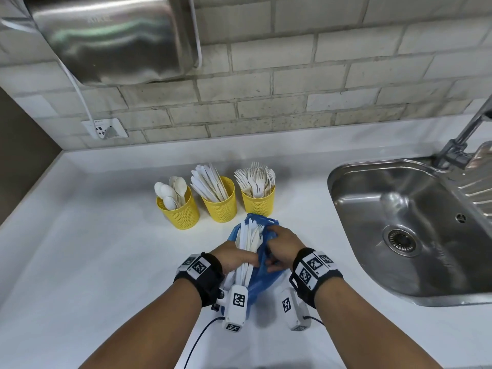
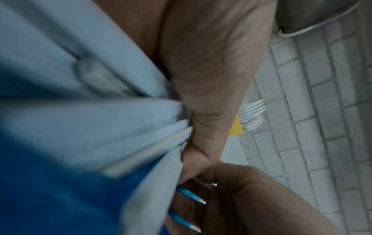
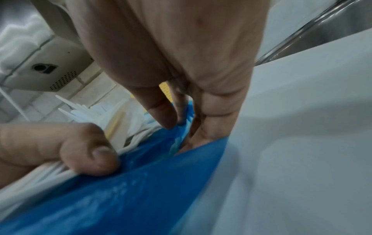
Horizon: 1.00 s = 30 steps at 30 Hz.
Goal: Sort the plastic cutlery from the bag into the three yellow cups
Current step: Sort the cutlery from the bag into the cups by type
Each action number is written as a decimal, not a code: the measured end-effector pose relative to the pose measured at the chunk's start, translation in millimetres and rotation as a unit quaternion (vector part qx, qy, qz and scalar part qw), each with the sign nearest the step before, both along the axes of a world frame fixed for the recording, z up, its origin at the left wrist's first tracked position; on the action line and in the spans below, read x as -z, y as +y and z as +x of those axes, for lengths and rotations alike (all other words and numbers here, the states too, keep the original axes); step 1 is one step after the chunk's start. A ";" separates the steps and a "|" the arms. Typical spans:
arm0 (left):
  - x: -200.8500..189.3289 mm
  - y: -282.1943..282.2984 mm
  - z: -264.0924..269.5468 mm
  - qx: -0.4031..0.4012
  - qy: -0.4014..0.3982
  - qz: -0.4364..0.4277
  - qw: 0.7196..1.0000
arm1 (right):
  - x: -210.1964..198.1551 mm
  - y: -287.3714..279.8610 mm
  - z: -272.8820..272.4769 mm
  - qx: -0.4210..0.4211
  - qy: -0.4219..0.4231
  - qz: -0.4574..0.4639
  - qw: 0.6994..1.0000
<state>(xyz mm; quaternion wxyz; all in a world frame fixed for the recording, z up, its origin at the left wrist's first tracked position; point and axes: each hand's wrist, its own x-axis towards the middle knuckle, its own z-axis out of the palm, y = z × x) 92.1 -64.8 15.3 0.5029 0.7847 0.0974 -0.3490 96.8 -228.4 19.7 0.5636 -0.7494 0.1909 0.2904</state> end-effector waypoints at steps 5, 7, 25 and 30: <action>-5.6 2.8 -3.0 0.037 0.024 -0.048 0.998 | -9.3 -5.3 -1.3 0.044 0.026 0.070 0.996; -7.0 5.0 -5.9 0.058 0.021 -0.053 0.997 | -10.0 -7.7 -1.6 0.071 0.036 0.096 0.992; -14.5 24.8 6.8 -0.120 -0.130 -0.112 0.978 | 2.9 -18.4 11.9 -0.040 -0.047 -0.187 0.980; -11.9 38.9 6.0 -0.206 -0.158 -0.147 0.955 | 13.0 -32.3 18.9 -0.043 -0.058 -0.231 0.970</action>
